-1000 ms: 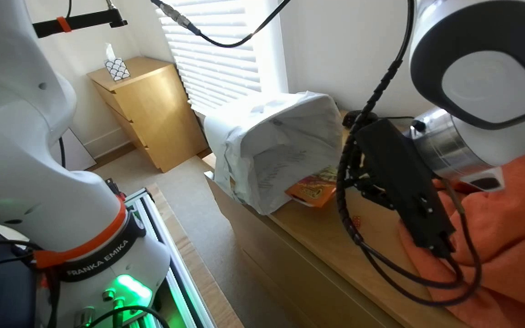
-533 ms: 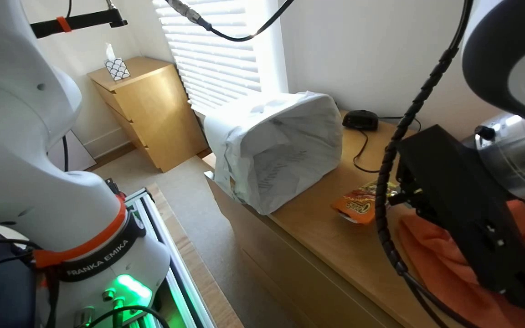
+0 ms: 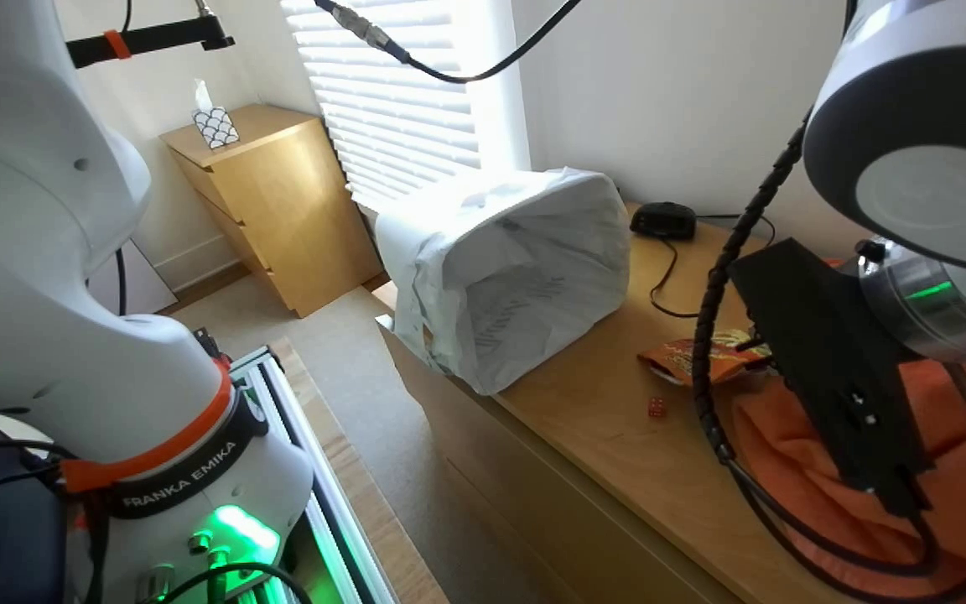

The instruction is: Put the orange packet from the bin on the counter

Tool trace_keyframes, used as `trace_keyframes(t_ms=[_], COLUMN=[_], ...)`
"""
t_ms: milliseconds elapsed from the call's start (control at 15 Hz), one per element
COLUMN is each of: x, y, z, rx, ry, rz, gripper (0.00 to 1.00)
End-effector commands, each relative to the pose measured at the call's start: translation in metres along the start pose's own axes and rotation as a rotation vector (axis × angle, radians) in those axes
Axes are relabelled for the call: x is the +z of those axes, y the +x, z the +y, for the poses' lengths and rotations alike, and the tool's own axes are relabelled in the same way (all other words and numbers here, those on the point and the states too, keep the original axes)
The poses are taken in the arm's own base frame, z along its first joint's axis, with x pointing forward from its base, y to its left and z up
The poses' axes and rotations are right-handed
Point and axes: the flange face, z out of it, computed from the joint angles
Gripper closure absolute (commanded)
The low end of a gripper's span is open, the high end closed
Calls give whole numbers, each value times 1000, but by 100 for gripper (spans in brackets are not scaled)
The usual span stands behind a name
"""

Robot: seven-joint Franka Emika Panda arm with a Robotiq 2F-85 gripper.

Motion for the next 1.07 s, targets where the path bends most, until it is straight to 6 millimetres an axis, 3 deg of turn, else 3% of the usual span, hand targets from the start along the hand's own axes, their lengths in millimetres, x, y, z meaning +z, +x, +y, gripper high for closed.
trace_keyframes(t_ms=[0,467,800,1000], x=[5,-27,-59,-65], y=[4,-7,-11,-14], z=[0,-41,-103,-140], rx=[34,-49,-159,-202], ry=[-2,-51,-260,-398], rz=[30,24,42,40], gripper=[53,1,0,0])
